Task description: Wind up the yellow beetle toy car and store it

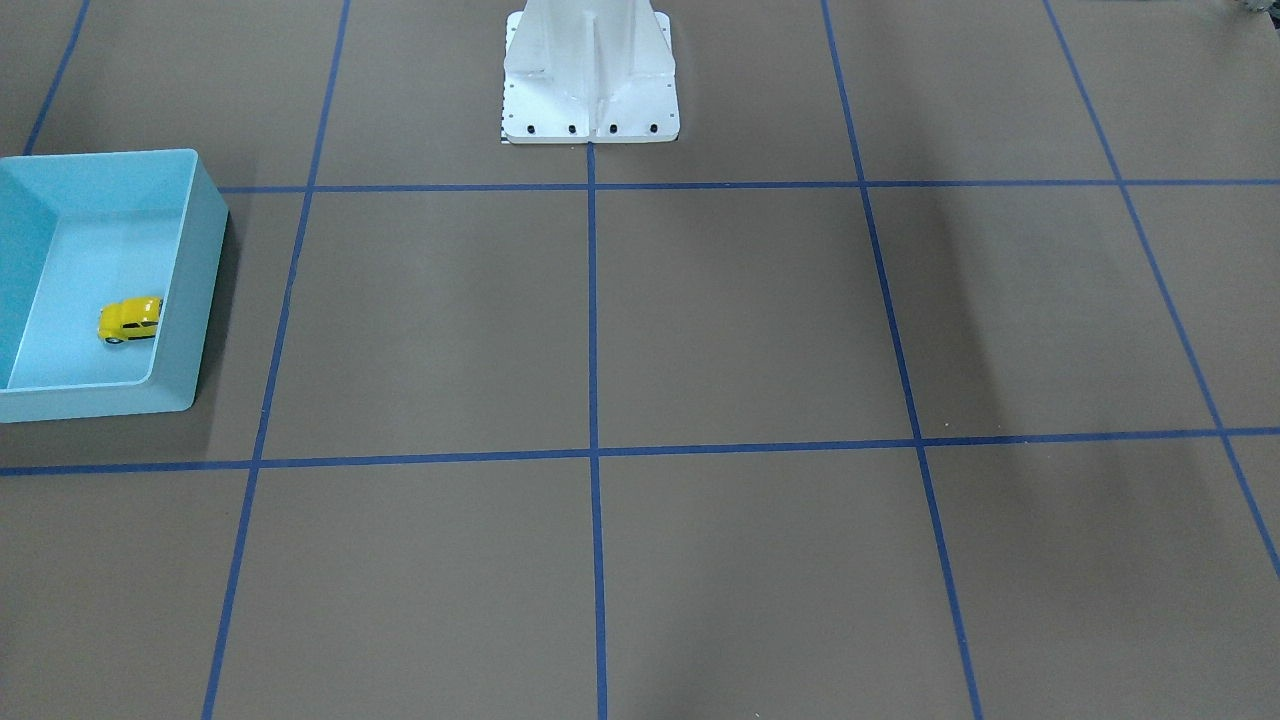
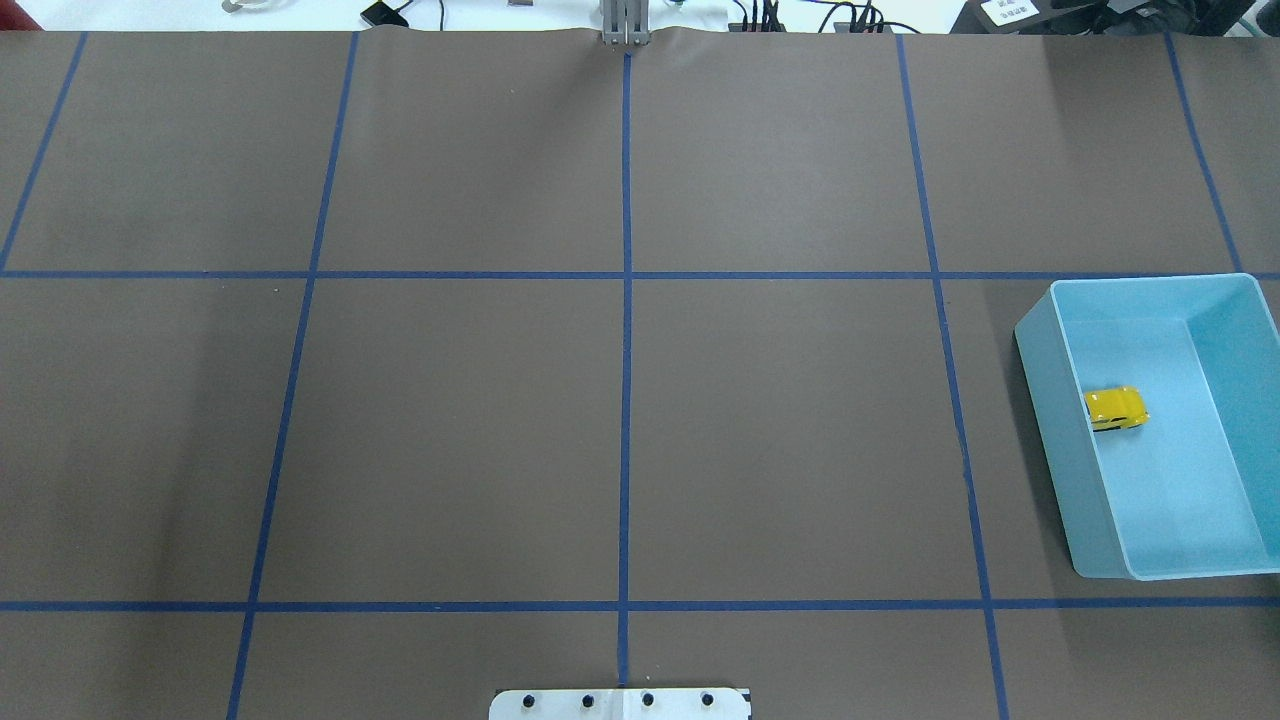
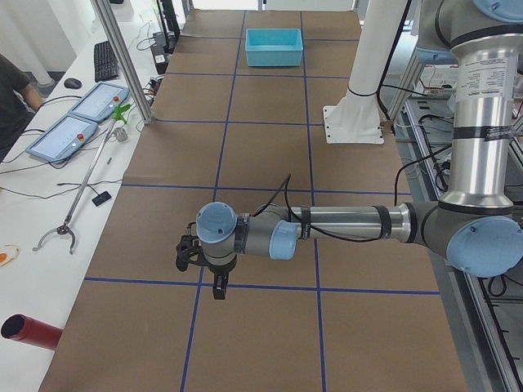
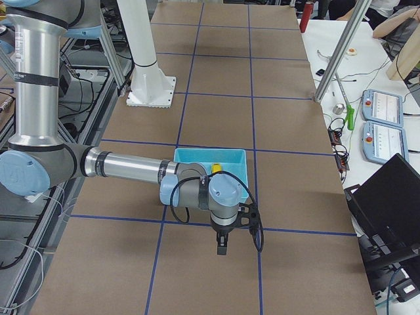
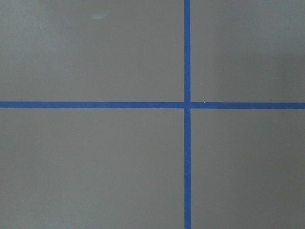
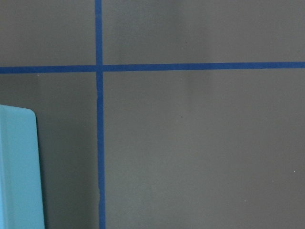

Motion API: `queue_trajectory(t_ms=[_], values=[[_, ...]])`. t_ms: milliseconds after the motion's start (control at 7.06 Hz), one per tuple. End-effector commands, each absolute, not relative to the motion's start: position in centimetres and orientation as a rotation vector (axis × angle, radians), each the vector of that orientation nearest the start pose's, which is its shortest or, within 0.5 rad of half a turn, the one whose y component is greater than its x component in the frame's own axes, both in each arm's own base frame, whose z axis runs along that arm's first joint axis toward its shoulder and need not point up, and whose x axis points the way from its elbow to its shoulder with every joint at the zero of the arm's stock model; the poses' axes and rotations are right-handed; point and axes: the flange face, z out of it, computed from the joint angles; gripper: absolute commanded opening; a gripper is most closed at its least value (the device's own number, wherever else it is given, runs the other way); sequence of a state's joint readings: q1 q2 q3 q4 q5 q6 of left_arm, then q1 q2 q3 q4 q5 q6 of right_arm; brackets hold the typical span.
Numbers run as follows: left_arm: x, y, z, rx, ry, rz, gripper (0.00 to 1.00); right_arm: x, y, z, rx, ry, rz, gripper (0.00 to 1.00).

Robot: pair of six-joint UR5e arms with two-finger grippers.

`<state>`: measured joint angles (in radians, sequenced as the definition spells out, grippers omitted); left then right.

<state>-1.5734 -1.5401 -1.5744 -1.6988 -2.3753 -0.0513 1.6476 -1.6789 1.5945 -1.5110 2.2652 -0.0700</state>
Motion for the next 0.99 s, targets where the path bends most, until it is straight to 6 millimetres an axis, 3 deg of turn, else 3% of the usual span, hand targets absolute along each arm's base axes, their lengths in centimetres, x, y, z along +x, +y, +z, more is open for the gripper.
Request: queue_trajectory(t_ms=[0,850], values=[[-6.82,-48.16,65.92,0.07,0.804,-0.003,1.0,10.53,-43.57,69.45,0.041,-0.694,0.015,1.0],[-7.12,-48.02,65.51,0.073,0.804,-0.016,1.0,10.53,-43.6,69.05,0.05,-0.693,0.011,1.0]])
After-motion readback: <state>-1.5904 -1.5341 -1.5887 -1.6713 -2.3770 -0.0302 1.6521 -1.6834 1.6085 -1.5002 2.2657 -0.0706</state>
